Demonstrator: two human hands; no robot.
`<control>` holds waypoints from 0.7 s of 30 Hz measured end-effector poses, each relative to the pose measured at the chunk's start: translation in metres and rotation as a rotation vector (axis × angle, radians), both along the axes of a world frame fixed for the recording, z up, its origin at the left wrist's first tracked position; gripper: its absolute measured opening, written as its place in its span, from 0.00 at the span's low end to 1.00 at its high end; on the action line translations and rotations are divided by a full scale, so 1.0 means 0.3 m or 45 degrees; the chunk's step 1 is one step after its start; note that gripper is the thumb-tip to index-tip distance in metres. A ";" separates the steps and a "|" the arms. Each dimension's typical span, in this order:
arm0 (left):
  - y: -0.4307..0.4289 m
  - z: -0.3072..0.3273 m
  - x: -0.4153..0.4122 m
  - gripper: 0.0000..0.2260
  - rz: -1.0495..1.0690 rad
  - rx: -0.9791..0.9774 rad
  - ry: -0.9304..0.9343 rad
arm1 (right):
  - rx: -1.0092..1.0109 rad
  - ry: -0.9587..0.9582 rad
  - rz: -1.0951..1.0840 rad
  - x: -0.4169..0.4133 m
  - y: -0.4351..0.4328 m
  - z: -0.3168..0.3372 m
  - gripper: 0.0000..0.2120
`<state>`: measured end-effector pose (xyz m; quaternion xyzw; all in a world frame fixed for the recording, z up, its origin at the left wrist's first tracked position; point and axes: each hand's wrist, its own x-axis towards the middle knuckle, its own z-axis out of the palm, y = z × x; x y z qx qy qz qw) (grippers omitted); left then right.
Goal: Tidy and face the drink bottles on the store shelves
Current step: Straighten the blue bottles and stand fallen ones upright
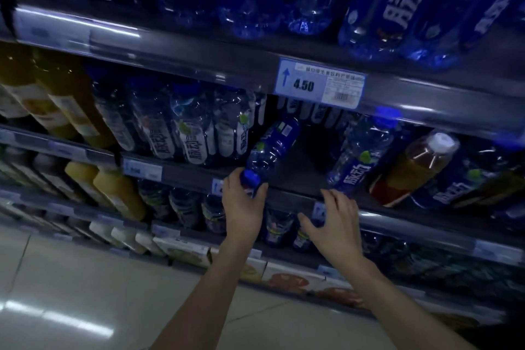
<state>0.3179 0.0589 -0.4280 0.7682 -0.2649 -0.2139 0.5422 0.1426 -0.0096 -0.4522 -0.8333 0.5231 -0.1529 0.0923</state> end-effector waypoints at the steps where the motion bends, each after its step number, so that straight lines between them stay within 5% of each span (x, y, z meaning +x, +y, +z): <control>1: -0.006 0.001 -0.002 0.21 0.023 -0.005 0.013 | -0.018 -0.004 -0.004 0.003 0.000 0.001 0.36; 21: 0.036 0.252 -0.103 0.17 0.160 -0.439 -0.104 | 0.047 0.030 0.051 -0.001 -0.006 0.031 0.36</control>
